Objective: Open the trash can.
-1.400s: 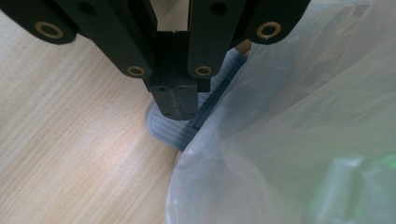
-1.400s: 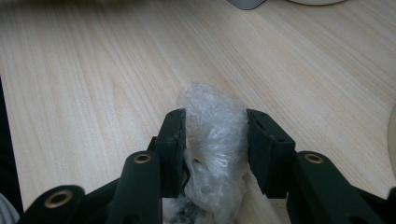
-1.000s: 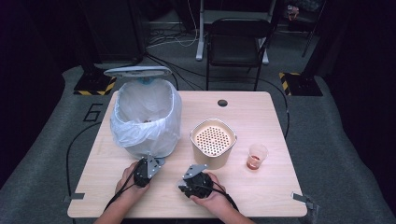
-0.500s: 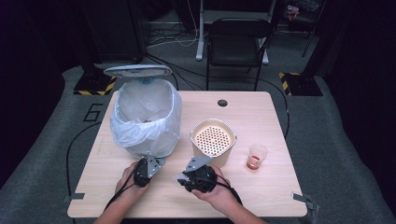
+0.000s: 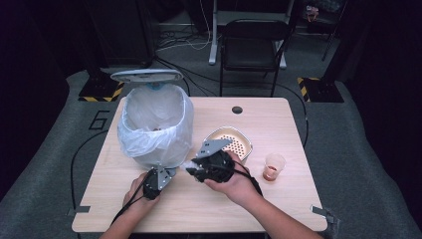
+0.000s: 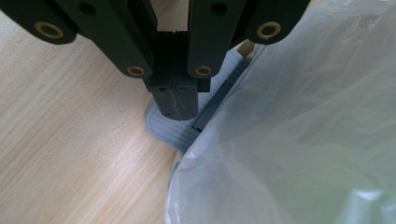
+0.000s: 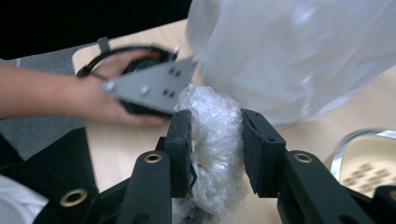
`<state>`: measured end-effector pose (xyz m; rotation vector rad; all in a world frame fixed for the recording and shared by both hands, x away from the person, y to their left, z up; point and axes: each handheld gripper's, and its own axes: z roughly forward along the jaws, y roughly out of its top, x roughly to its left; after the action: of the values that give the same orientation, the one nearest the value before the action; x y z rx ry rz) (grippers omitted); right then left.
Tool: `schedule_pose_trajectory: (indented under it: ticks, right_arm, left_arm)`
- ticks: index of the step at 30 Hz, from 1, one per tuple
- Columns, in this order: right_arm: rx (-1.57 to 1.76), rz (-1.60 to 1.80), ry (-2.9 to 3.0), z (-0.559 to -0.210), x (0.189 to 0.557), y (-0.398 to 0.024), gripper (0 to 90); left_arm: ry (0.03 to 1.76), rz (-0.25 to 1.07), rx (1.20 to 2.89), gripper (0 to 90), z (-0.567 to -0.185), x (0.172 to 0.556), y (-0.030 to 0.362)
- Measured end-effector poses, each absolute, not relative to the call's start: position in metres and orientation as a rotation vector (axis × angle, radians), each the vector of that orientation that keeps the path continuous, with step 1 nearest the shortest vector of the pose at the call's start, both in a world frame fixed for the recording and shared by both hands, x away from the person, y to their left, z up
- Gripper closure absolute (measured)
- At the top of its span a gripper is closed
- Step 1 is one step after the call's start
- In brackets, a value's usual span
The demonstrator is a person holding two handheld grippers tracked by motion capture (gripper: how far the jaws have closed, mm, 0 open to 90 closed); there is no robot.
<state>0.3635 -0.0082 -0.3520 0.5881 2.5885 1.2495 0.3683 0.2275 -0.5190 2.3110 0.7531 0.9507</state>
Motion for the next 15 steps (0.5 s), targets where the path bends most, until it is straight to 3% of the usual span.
schedule_pose_trajectory:
  ticks: [15]
  right_arm:
    - [0.656, 1.279, 2.516, -0.308, 0.405, 0.001, 66.0]
  left_arm:
    - [0.767, 0.928, 2.314, 90.0, -0.519, 0.368, 0.226]
